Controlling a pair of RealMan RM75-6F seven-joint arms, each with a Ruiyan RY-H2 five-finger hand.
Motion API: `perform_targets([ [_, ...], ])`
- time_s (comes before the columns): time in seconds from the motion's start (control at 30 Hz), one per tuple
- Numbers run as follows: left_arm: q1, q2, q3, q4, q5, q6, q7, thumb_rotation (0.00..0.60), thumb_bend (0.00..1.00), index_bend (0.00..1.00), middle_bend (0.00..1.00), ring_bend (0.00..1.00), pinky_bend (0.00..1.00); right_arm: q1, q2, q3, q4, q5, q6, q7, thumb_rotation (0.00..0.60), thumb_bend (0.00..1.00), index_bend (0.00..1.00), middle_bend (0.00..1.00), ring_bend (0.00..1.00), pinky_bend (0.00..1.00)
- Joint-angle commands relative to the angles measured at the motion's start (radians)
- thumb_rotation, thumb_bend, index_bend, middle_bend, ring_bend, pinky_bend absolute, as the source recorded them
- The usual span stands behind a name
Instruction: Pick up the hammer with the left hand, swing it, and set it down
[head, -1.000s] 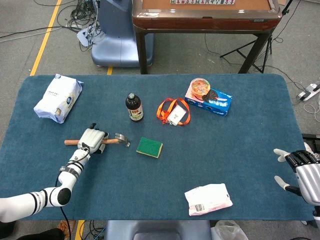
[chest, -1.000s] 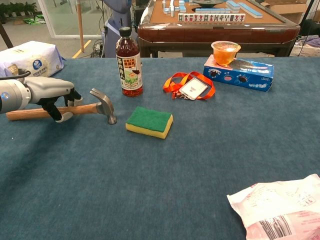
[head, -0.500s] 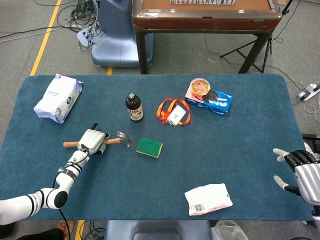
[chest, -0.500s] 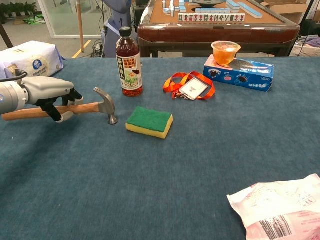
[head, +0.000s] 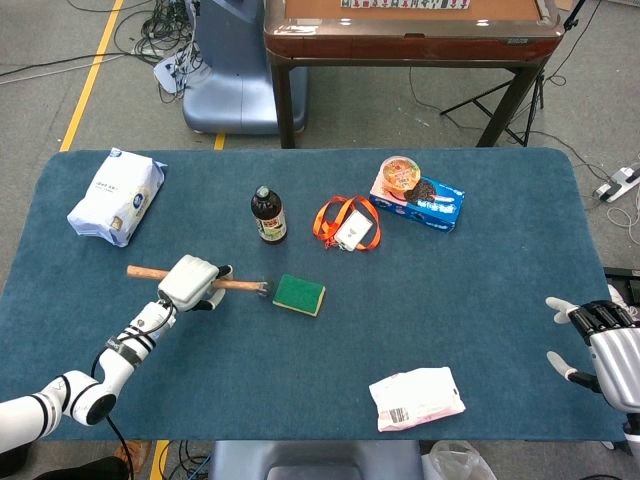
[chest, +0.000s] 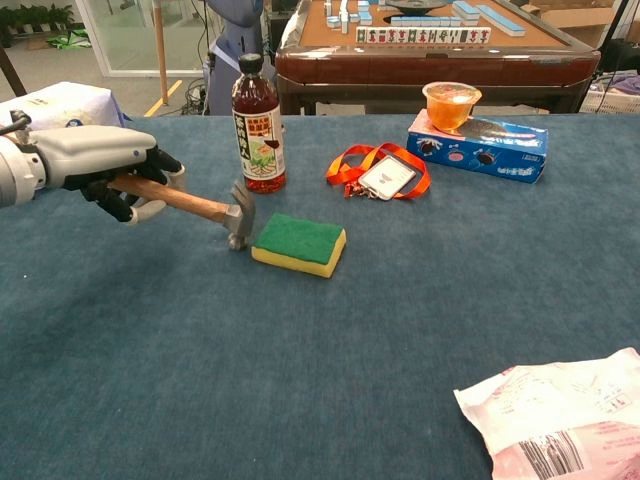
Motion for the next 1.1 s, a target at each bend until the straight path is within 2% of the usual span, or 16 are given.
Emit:
perform_targets([
  [0.03,0.011,0.019,0.008,0.033,0.111,0.062,-0.128,0.600,0.57,0.71,0.74,0.65,0.75,-0.001,0.001,0.000,-0.002,-0.001,0.002,-0.002,0.600,0.19,0.28,0.42,0.32,0.28],
  [0.27,0.017,0.013,0.017,0.100,0.238,0.170,-0.313,0.600,0.58,0.72,0.77,0.70,0.91,-0.003,0.002,0.000,-0.010,-0.004,0.004,-0.011,0.600,0.19,0.28,0.42,0.32,0.28],
  [0.37,0.024,-0.010,0.018,0.140,0.274,0.225,-0.399,0.600,0.58,0.72,0.77,0.71,0.92,0.000,0.000,0.000,-0.013,-0.002,-0.003,-0.015,0.600,0.19,0.28,0.42,0.32,0.28],
  [0.6,0.021,-0.043,0.028,0.149,0.275,0.210,-0.538,0.600,0.58,0.72,0.77,0.76,0.98,0.004,-0.002,0.001,-0.013,0.000,-0.012,-0.018,0.600,0.19,0.28,0.42,0.32,0.28],
  [0.9,0.011,-0.139,0.019,0.215,0.255,0.183,-0.532,0.600,0.58,0.72,0.78,0.78,0.99,0.000,-0.005,0.000,-0.003,0.008,-0.012,-0.009,0.600,0.19,0.28,0.42,0.32,0.28],
  [1.1,0.005,-0.218,0.003,0.275,0.227,0.163,-0.478,0.600,0.58,0.72,0.79,0.78,1.00,-0.004,-0.008,-0.001,0.010,0.015,-0.011,0.004,0.600,0.19,0.28,0.42,0.32,0.28],
])
